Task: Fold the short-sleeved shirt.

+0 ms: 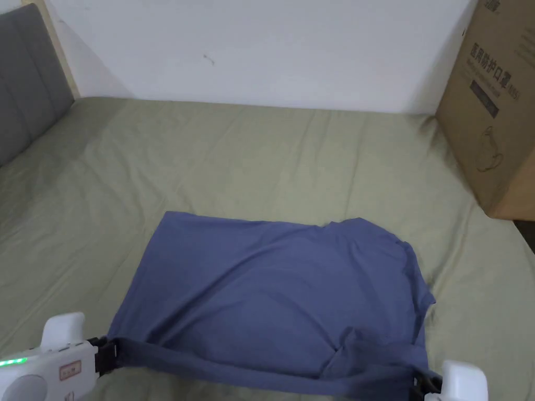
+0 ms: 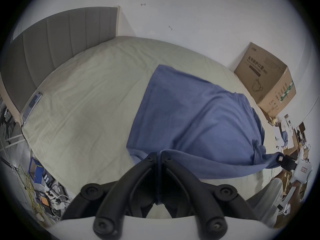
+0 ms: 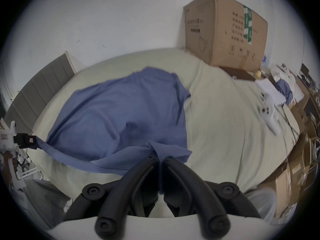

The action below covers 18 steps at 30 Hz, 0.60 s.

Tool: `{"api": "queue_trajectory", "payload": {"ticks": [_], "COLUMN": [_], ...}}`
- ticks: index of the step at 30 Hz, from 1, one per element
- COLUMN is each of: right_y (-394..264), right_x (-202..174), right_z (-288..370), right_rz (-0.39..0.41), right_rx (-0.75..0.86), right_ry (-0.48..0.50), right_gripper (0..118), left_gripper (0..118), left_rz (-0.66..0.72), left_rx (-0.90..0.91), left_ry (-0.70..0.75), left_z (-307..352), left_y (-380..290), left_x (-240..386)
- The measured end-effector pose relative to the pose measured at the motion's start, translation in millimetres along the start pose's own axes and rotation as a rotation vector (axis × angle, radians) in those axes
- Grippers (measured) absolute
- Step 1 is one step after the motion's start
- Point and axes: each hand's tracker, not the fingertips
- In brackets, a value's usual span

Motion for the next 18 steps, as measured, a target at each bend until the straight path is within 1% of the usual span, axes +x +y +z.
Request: {"api": "queue_trajectory", "payload": {"ticks": [4, 9, 12, 18], "right_y": [40.5, 89.3, 106.8, 116.5], "right_x": [-4.9, -10.3, -10.8, -10.1], "right_z": [-4.8, -35.6, -64.2, -131.7], "right_rz": [0.029, 0.052, 0.059, 0.047], "right_rx": [0.070, 0.104, 0.087, -0.034], "right_ry": [0.010, -0.002, -0.018, -0.062], "right_gripper": [2, 2, 2, 3], "left_gripper": [4, 4, 3, 3], "left_rz": [-0.004, -0.030, -0.045, -0.086], "left_rx": [0.041, 0.063, 0.052, -0.035], "left_ry": [-0.002, 0.006, 0.011, 0.060], "left_z": [-10.8, -41.9, -67.7, -135.4], "left_y": [34.1, 78.4, 97.3, 117.9], "left_x": [8.1, 22.0, 27.9, 34.1]}}
